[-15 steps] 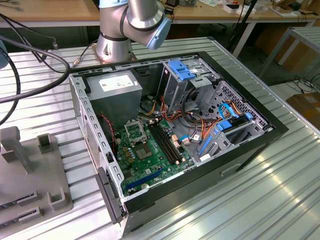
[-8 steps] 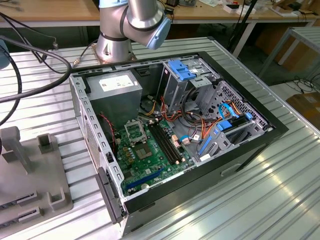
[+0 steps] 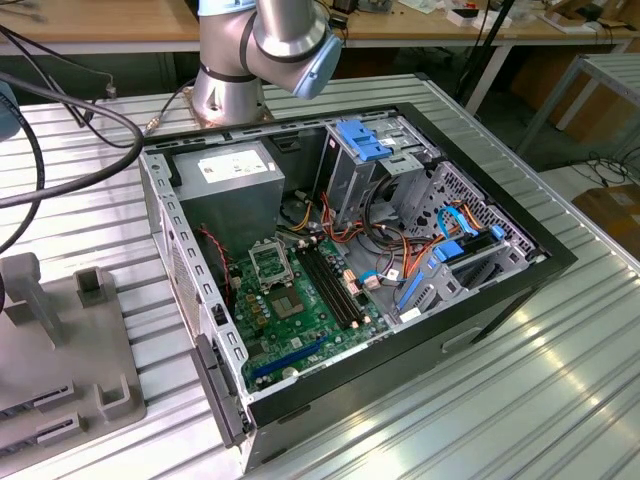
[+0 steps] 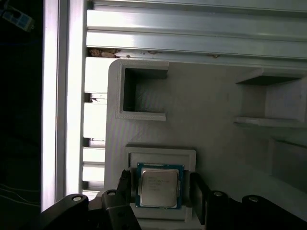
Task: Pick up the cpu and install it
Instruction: 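Pick up the cpu and move it towards the insertion slot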
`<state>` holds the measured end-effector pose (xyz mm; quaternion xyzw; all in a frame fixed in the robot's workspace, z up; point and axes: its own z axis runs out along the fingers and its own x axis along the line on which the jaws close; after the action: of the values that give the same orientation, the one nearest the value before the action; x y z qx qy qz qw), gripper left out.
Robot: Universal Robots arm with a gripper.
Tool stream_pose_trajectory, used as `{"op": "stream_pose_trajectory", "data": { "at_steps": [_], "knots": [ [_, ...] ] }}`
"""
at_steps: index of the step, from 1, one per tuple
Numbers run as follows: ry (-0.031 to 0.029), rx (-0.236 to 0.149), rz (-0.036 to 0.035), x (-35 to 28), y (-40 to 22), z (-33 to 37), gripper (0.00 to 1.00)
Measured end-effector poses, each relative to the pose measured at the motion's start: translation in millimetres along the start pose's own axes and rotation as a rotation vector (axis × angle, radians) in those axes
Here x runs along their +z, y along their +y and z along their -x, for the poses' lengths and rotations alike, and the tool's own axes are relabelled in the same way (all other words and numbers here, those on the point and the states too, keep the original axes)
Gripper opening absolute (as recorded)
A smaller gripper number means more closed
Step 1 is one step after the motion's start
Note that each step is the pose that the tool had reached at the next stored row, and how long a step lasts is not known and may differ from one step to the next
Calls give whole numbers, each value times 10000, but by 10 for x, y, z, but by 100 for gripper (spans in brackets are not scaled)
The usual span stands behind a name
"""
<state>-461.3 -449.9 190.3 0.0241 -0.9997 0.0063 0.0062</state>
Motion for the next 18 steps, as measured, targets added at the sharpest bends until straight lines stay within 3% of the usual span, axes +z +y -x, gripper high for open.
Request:
{"op": "stream_pose_trajectory", "data": {
  "at_steps": [7,8,9,12,18],
  "knots": [
    [0,0,-1,0,0,0,60],
    [0,0,-1,0,0,0,59],
    [-1,0,-1,-6,0,0,52],
    [-1,-1,-1,-19,0,0,47],
    [0,0,-1,-22,0,0,47]
  ]
}}
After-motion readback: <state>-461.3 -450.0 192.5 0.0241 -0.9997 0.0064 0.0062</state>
